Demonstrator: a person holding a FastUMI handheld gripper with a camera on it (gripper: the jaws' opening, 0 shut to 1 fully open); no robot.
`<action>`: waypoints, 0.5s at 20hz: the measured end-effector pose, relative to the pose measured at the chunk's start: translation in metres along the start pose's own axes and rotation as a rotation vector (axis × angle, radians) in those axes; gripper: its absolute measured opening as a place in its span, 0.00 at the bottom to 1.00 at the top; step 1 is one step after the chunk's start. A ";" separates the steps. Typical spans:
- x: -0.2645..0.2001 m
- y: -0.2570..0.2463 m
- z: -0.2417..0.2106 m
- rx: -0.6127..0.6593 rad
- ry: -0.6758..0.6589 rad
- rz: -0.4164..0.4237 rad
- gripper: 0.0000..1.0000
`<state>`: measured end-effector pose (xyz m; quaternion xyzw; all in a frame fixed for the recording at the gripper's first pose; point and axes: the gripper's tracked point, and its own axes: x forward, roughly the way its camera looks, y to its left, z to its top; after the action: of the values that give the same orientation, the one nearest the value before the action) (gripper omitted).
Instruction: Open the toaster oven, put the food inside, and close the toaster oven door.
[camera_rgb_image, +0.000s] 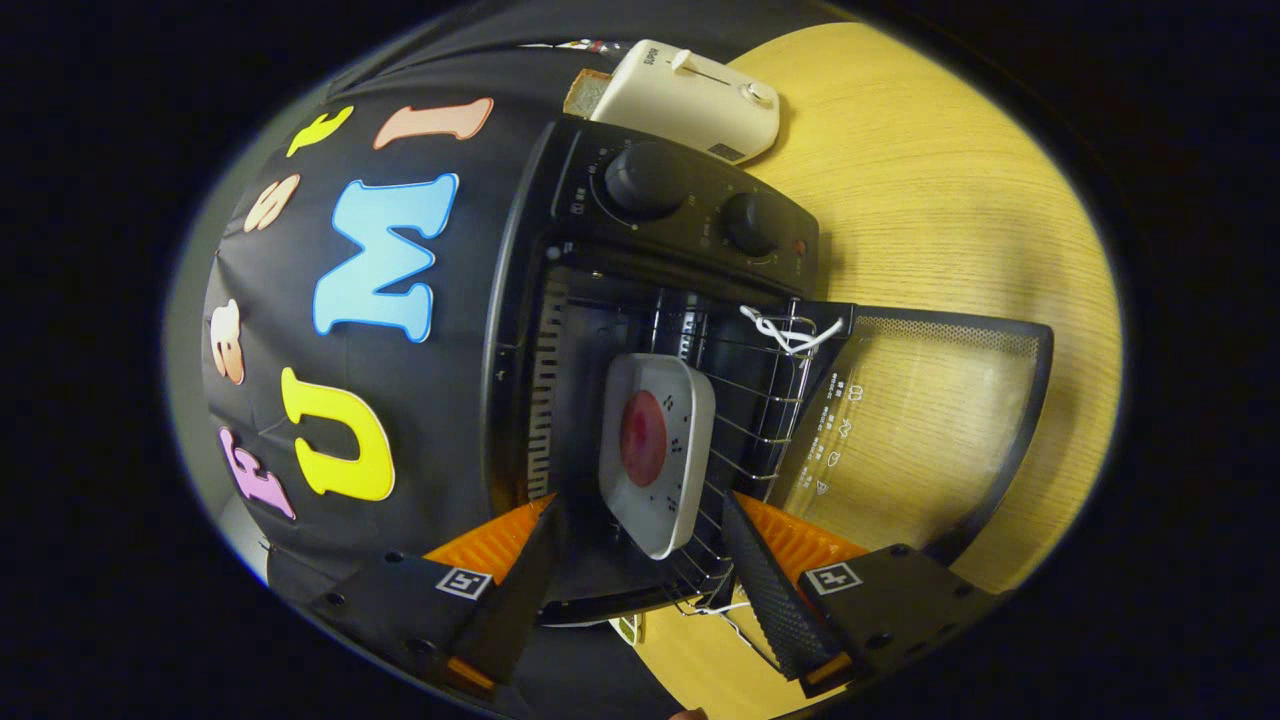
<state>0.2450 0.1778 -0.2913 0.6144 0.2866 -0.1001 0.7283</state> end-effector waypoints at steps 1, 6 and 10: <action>-0.008 0.002 -0.001 -0.025 0.011 0.010 0.97; -0.050 0.001 -0.016 -0.231 0.085 0.030 0.97; -0.079 -0.023 -0.028 -0.420 0.141 -0.005 0.97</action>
<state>0.1614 0.1830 -0.2699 0.4539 0.3528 0.0034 0.8182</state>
